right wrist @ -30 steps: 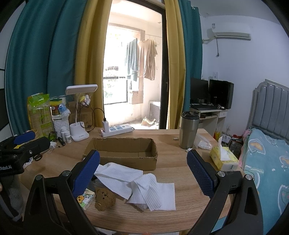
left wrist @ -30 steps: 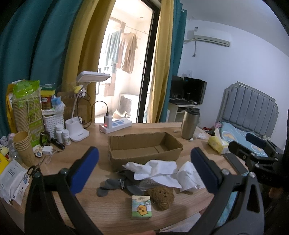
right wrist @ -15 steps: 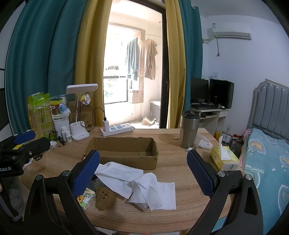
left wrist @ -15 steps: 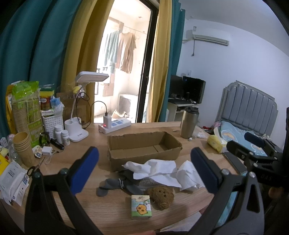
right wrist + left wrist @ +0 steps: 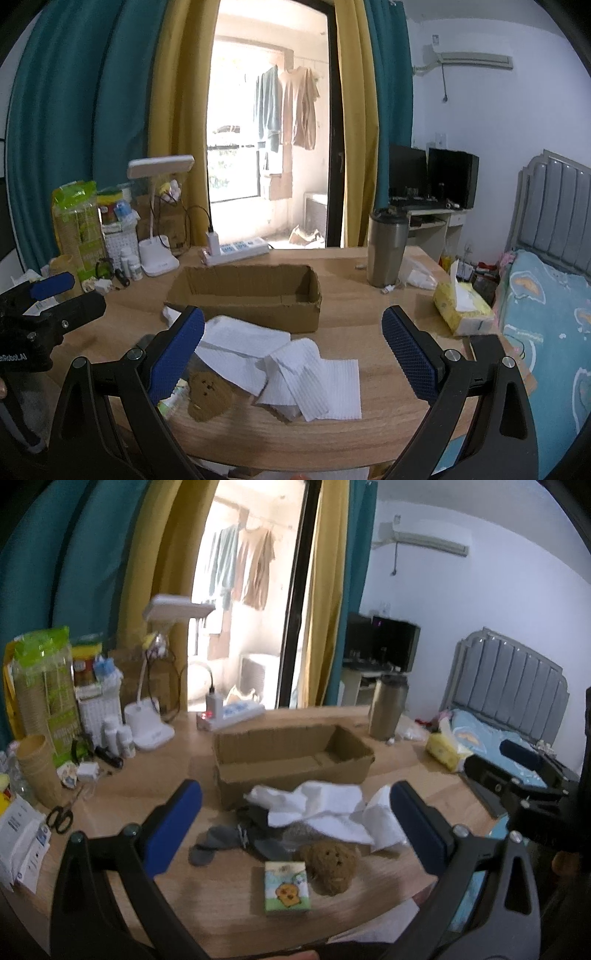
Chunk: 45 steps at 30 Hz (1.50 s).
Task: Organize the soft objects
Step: 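Grasp the duck tissue pack with the left tool while the right tool grasps the white towel, then lift the tissue pack with the left tool while the right tool carries the towel toward the box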
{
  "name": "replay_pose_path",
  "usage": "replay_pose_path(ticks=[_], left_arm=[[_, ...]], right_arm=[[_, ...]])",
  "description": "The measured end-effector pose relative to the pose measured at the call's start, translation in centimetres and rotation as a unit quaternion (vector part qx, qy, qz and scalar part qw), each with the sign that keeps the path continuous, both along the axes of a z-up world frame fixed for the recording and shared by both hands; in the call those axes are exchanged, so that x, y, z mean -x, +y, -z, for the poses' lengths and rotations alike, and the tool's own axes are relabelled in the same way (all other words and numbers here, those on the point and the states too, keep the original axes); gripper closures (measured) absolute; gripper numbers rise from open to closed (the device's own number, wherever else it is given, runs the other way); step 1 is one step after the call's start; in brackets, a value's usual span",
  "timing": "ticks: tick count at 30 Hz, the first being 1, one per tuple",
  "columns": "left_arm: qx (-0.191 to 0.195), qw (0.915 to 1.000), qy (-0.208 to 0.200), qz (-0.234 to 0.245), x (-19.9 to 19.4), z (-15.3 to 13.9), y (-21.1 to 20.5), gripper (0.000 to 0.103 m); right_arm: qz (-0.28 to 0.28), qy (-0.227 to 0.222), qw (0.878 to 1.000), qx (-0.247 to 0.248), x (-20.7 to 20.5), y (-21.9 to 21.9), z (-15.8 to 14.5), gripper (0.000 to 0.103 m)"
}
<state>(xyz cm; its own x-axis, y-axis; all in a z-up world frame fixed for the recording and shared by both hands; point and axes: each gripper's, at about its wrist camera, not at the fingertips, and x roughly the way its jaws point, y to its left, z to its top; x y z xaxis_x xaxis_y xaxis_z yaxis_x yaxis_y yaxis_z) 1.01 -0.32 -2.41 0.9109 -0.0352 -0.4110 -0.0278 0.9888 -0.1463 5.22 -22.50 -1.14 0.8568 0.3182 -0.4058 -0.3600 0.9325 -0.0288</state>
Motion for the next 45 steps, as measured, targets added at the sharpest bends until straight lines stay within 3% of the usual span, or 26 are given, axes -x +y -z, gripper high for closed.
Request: replay_pose_path(ticks=[10,20,27,29,31,33,40,42,45], left_arm=[[-0.004,0.9953,0.097,-0.010,-3.4,5.5,1.1,0.000],[-0.037,0.9789,0.201,0.013,-6.4,11.2,0.0,0.001],[-0.053,0.9673,0.246,0.027,-7.1,13.4,-0.7,0.002],[-0.056,0.9645,0.256,0.032,-7.3,13.8,-0.8,0.008],[-0.057,0.9617,0.266,0.036,-7.5,14.1,-0.9,0.022],[-0.053,0.9593,0.274,0.040,-7.7,14.3,-0.9,0.027],[-0.059,0.9557,0.282,0.059,-7.9,14.2,-1.5,0.055],[-0.057,0.9555,0.283,0.062,-7.9,14.1,-1.4,0.055],[-0.036,0.9562,0.281,0.072,-7.8,13.9,-1.1,0.056]], right_arm=[[0.020,0.068,0.997,0.022,-3.9,-1.2,4.7,0.004],[0.033,0.121,0.992,0.034,-6.6,-2.3,9.0,0.004],[0.008,0.152,0.988,0.032,-8.2,-1.9,10.8,0.014],[0.000,0.163,0.986,0.029,-8.7,-1.7,11.3,0.017],[-0.006,0.174,0.985,0.022,-9.2,-1.5,11.5,0.019],[-0.012,0.182,0.983,0.013,-9.7,-1.5,11.6,0.027],[-0.039,0.204,0.978,-0.003,-11.1,-0.6,12.0,0.038],[-0.048,0.215,0.975,-0.011,-11.3,-0.4,12.3,0.058],[-0.062,0.216,0.974,-0.017,-11.3,-0.3,12.1,0.076]])
